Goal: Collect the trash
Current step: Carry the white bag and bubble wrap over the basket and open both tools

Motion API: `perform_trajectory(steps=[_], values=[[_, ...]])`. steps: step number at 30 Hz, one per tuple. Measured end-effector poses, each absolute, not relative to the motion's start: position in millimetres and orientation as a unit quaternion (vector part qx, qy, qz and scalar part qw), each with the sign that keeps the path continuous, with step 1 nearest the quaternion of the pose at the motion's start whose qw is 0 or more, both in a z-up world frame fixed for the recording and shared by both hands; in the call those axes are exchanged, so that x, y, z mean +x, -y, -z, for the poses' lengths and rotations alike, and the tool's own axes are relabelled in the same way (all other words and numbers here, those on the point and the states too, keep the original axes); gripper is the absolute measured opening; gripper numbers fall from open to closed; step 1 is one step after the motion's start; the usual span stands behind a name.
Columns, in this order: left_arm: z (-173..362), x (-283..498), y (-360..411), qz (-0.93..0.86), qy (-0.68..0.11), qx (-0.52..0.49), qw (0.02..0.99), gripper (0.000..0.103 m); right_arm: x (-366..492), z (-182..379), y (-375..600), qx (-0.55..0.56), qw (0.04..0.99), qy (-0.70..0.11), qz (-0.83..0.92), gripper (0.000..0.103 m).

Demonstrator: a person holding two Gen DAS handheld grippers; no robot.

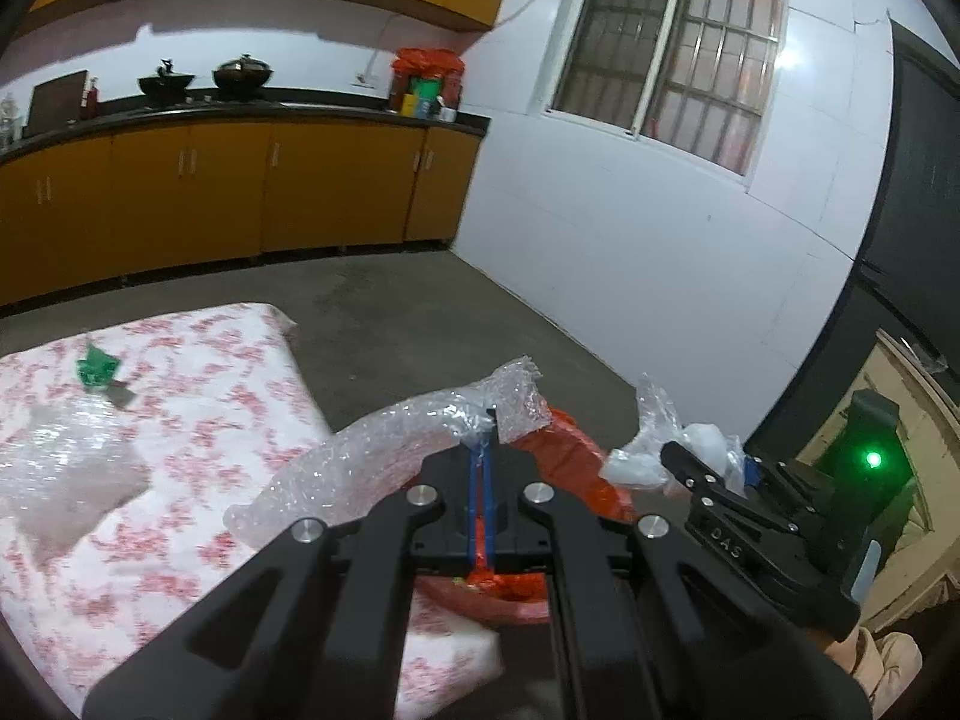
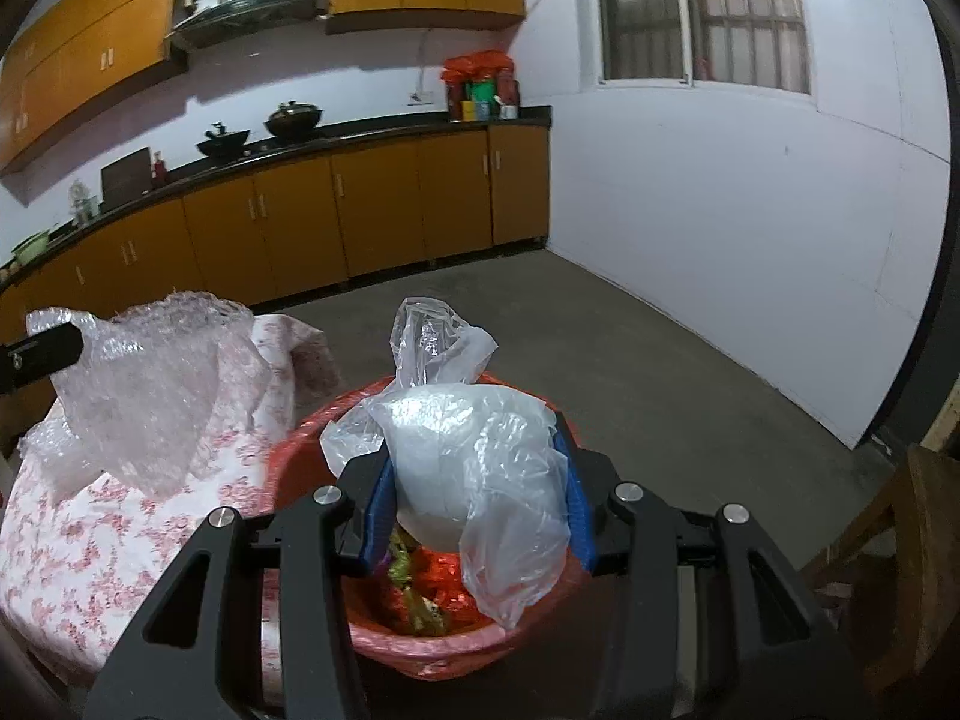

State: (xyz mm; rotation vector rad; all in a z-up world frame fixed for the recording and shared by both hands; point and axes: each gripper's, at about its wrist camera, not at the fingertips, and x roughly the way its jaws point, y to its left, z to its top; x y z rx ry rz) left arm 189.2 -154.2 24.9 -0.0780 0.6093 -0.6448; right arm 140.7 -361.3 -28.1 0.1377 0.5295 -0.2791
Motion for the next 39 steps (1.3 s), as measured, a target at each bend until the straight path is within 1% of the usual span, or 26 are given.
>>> perform_trajectory(steps=[19, 31, 32, 33, 34, 36, 38, 39], values=[[19.2, 215.6, 226.9, 0.364, -0.329, -0.029, 0.871, 0.003, 155.3, 43.3, 388.4, 0.084, 0.945, -0.271, 0.162, 0.047], [47.7, 231.5, 240.3, 0.382, -0.359, -0.019, 0.851, 0.005, 166.8, 50.1, 391.5, 0.092, 0.946, -0.273, 0.145, 0.047], [49.0, 232.2, 241.2, 0.382, -0.361, -0.017, 0.851, 0.006, 168.1, 50.3, 392.7, 0.093, 0.947, -0.274, 0.143, 0.047], [51.5, 233.2, 240.4, 0.381, -0.364, -0.017, 0.850, 0.011, 169.5, 50.8, 394.3, 0.096, 0.947, -0.274, 0.139, 0.047], [53.6, 234.3, 238.6, 0.377, -0.366, -0.016, 0.850, 0.018, 171.3, 51.0, 395.0, 0.099, 0.947, -0.275, 0.136, 0.047], [56.2, 236.2, 233.5, 0.371, -0.368, -0.021, 0.852, 0.028, 173.6, 52.0, 395.5, 0.103, 0.947, -0.276, 0.129, 0.048], [56.7, 238.1, 228.7, 0.364, -0.368, -0.022, 0.856, 0.031, 174.5, 54.0, 394.5, 0.103, 0.948, -0.275, 0.124, 0.051], [57.4, 239.6, 224.7, 0.359, -0.368, -0.023, 0.857, 0.033, 174.9, 54.5, 394.5, 0.104, 0.948, -0.276, 0.121, 0.054]])
